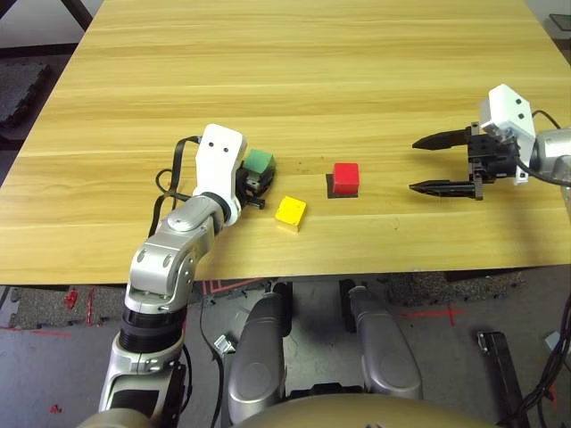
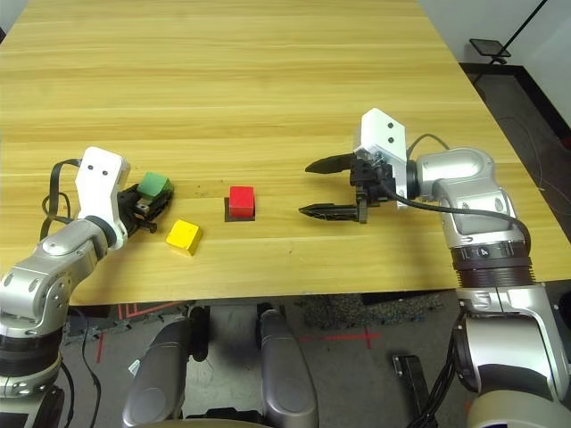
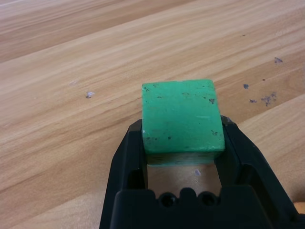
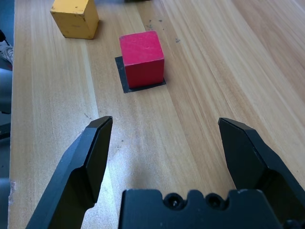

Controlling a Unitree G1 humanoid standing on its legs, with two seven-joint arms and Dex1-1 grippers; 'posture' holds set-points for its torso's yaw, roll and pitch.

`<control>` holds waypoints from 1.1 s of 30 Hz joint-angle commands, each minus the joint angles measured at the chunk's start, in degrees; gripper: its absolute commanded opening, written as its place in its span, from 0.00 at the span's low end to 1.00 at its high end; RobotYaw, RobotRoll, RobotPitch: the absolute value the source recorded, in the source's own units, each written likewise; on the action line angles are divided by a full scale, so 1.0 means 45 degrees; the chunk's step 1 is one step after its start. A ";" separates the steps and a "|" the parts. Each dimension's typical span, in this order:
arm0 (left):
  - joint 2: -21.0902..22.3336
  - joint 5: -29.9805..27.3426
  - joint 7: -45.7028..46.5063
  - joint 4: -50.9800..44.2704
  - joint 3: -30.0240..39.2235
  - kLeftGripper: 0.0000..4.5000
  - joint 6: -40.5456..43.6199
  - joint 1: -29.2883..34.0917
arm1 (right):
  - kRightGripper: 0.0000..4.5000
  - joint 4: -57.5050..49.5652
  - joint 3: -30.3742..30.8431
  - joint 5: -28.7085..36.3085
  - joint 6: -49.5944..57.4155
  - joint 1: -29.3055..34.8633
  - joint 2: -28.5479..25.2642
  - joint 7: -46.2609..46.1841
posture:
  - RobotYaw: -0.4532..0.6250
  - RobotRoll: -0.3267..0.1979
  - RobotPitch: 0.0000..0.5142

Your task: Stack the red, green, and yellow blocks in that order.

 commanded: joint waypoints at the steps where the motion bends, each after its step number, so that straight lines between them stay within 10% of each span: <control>1: 0.0159 0.0179 -0.0293 0.0392 -0.0069 0.46 -0.0400 -0.0074 | 1.00 0.0089 0.0093 -0.0084 -0.0179 0.0002 0.0055 0.0005 | 0.68 0.77 0.53; 15: 0.3513 -0.2006 -0.8300 0.1422 -0.1120 0.46 -0.3008 -0.3694 | 1.00 0.0644 0.0225 -0.0294 -0.0580 -0.0310 0.0314 0.0104 | 0.70 0.80 0.48; 33: 0.2603 -0.1080 -1.0396 0.3350 -0.4128 0.46 -0.2370 -0.7336 | 1.00 0.0038 -0.0093 -0.0116 -0.0391 0.0268 0.0082 -0.0225 | 0.66 0.83 0.50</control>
